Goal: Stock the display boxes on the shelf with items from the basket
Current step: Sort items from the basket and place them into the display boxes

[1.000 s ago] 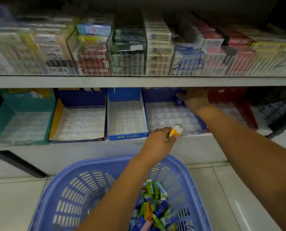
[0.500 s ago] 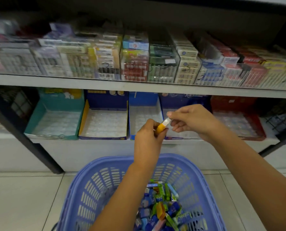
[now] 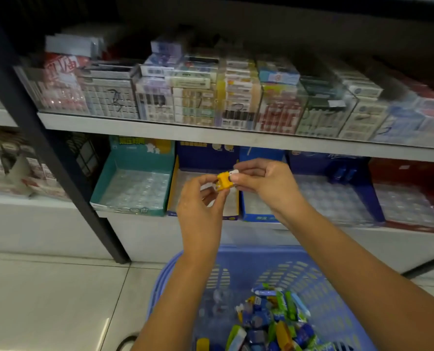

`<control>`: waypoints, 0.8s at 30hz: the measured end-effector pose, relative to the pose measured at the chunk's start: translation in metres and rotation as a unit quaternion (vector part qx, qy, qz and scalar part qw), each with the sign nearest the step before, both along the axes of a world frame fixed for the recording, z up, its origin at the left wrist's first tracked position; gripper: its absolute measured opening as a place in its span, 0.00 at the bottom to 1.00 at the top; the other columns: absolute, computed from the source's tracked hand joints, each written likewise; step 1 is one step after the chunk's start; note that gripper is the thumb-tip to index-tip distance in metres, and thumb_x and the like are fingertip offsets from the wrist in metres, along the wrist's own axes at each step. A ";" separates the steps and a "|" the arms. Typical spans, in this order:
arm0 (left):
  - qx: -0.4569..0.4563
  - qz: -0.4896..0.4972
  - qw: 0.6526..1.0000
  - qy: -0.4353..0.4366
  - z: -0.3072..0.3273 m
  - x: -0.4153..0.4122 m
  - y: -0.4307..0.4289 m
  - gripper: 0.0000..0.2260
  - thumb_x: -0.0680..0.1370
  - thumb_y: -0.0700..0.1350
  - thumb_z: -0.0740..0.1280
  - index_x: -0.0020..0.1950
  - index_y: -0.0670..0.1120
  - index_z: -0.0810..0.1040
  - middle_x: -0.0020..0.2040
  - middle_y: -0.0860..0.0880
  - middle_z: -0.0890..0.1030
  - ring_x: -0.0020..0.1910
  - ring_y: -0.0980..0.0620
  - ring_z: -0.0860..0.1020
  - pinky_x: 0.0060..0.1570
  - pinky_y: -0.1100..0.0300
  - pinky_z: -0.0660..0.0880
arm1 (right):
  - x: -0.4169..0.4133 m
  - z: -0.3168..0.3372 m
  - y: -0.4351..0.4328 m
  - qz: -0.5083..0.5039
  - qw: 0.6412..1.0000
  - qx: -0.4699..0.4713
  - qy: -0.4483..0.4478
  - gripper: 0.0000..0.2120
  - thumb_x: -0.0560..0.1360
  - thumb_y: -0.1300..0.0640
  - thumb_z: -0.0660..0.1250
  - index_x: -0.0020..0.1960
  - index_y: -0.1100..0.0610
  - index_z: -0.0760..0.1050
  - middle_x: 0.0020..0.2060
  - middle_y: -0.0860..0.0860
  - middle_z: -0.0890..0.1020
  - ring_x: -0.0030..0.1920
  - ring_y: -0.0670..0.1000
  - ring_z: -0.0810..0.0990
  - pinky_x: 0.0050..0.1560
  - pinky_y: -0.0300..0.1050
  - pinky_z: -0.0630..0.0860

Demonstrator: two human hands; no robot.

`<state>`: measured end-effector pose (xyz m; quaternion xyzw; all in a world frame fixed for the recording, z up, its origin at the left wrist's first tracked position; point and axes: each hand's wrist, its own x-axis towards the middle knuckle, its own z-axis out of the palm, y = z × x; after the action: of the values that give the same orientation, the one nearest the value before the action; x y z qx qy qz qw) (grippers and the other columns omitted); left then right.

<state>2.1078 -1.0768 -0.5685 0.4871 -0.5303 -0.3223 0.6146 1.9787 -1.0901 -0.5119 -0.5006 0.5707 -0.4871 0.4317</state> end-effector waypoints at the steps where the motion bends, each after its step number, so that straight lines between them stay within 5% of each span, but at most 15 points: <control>1: 0.015 -0.008 1.000 0.001 -0.003 0.005 -0.004 0.14 0.73 0.44 0.73 0.56 0.53 0.75 0.52 0.57 0.79 0.49 0.59 0.81 0.49 0.67 0.78 | 0.003 -0.002 -0.007 0.006 1.000 -0.006 0.004 0.08 0.69 0.64 0.74 0.47 0.57 0.81 0.40 0.52 0.85 0.42 0.48 0.85 0.43 0.37 0.80; 4: 0.069 -0.083 0.984 -0.139 -0.016 0.016 -0.019 0.21 0.76 0.46 0.69 0.68 0.50 0.70 0.61 0.54 0.76 0.60 0.53 0.77 0.55 0.64 0.74 | 0.000 -0.011 -0.040 -0.022 0.993 -0.033 0.110 0.08 0.70 0.64 0.73 0.49 0.57 0.82 0.46 0.53 0.85 0.49 0.50 0.83 0.53 0.39 0.79; 6: 0.103 -0.144 0.921 -0.346 -0.029 0.021 -0.026 0.27 0.78 0.51 0.65 0.75 0.47 0.62 0.73 0.48 0.68 0.70 0.48 0.67 0.65 0.57 0.66 | -0.005 -0.014 -0.060 -0.068 0.975 -0.023 0.210 0.07 0.74 0.61 0.69 0.51 0.57 0.81 0.51 0.56 0.83 0.52 0.54 0.80 0.51 0.34 0.76; 9: 0.103 -0.188 0.826 -0.522 -0.047 0.030 -0.028 0.30 0.81 0.56 0.57 0.78 0.45 0.53 0.79 0.47 0.52 0.77 0.48 0.51 0.74 0.56 0.46 | -0.014 -0.023 -0.083 -0.066 0.979 -0.070 0.179 0.09 0.74 0.66 0.66 0.42 0.53 0.77 0.46 0.57 0.82 0.48 0.54 0.79 0.54 0.51 0.75; 13: 0.062 -0.161 0.826 -0.537 -0.059 0.034 -0.028 0.26 0.82 0.53 0.54 0.78 0.46 0.52 0.79 0.49 0.52 0.77 0.51 0.53 0.73 0.60 0.46 | -0.021 -0.041 -0.106 0.045 0.966 -0.046 0.249 0.08 0.76 0.65 0.67 0.54 0.61 0.77 0.51 0.57 0.80 0.54 0.57 0.79 0.58 0.50 0.76; 24: 0.064 -0.145 0.832 -0.531 -0.054 0.028 -0.033 0.24 0.83 0.50 0.53 0.78 0.45 0.54 0.78 0.48 0.55 0.76 0.51 0.57 0.72 0.60 0.52 | -0.013 -0.045 -0.129 0.094 0.871 0.009 0.483 0.10 0.78 0.56 0.63 0.59 0.56 0.75 0.57 0.54 0.78 0.54 0.54 0.77 0.53 0.44 0.71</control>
<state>2.1355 -1.1096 -0.6230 0.5390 -0.8177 -0.1330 0.1519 1.9660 -1.2191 -0.5568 -0.7207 0.6626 -0.1367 0.1510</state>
